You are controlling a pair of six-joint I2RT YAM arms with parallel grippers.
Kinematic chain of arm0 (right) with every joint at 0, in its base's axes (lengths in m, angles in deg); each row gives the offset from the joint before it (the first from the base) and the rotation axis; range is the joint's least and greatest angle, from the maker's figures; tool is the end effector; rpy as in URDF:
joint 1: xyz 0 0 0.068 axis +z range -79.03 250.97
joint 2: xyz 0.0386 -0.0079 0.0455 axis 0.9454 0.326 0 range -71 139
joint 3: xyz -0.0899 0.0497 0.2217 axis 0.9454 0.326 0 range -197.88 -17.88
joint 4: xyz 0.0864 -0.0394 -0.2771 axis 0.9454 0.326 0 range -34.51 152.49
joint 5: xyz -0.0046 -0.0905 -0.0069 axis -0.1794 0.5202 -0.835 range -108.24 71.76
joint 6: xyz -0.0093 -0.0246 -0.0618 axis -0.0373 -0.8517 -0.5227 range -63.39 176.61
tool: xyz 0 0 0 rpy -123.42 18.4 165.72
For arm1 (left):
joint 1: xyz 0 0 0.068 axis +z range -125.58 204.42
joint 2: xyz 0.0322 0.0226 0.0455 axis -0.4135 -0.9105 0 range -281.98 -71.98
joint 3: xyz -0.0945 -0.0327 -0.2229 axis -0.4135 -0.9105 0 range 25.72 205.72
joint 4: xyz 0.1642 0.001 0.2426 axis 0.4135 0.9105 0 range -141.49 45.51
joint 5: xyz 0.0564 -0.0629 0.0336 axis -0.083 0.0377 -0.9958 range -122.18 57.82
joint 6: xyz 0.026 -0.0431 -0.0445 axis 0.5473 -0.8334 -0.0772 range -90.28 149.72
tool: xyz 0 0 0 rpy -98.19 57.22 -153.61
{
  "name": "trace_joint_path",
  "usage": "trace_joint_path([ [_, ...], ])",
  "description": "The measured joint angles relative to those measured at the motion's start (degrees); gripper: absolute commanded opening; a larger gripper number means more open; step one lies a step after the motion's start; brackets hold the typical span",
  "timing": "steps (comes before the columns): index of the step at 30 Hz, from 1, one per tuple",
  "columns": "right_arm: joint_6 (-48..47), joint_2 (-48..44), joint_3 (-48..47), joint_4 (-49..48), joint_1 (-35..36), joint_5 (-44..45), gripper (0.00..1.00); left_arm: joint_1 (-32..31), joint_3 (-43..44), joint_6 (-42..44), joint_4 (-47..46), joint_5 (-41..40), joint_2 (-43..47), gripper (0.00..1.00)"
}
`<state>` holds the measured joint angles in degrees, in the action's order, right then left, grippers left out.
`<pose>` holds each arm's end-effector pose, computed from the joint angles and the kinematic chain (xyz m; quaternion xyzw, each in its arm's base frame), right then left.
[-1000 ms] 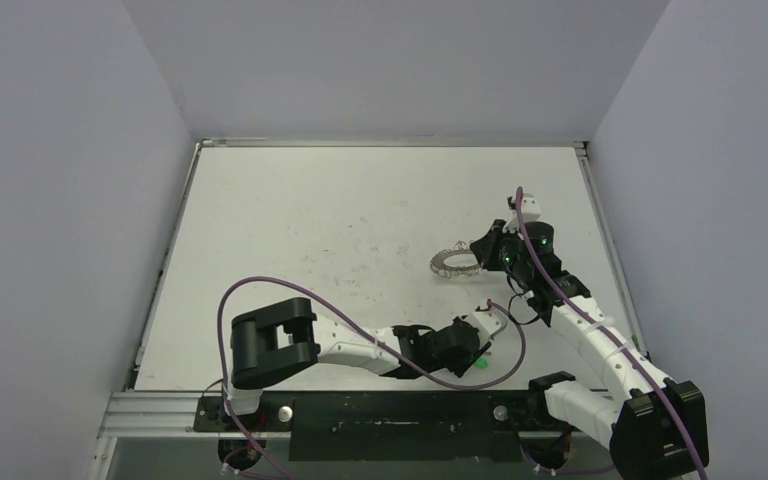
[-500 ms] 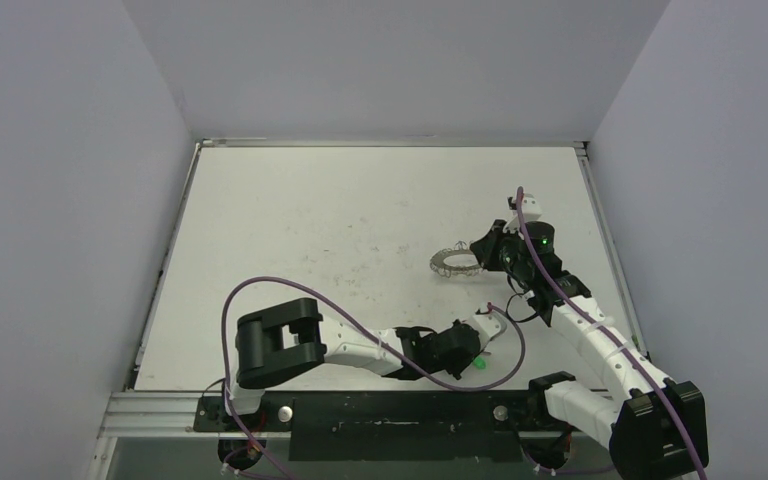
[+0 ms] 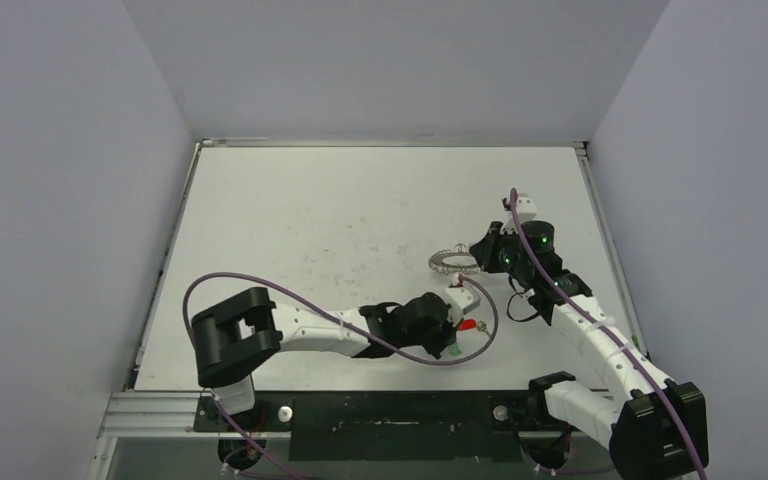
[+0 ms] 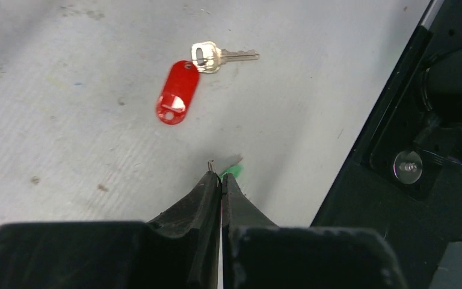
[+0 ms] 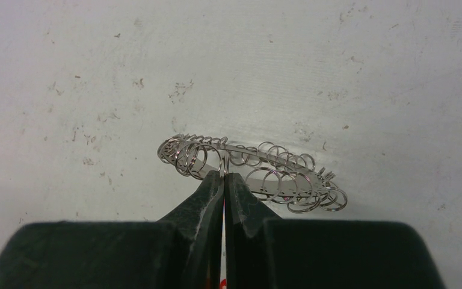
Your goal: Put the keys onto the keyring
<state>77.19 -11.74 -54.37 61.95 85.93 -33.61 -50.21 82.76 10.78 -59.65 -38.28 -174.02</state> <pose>0.2763 0.0886 0.2013 -0.0257 0.8572 0.2628 0.4421 0.1141 -0.3938 0.1120 0.3961 0.8008 -0.2931 0.3406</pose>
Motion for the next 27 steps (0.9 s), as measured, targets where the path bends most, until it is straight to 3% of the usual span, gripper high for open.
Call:
trace_joint_path([
  [12,-3.67,-1.11,-0.07,0.2,0.0,-4.2,0.0,13.57,-15.52,-0.81,-1.33,12.68,19.08,0.0],
  [20,-8.24,-1.27,-0.07,-0.31,1.07,-8.61,0.0,19.28,-20.28,2.12,6.45,13.81,36.63,0.0],
  [27,-16.9,-1.27,-1.68,2.03,9.03,-9.55,0.0,19.89,-22.1,9.9,14.34,12.96,50.73,0.0],
])
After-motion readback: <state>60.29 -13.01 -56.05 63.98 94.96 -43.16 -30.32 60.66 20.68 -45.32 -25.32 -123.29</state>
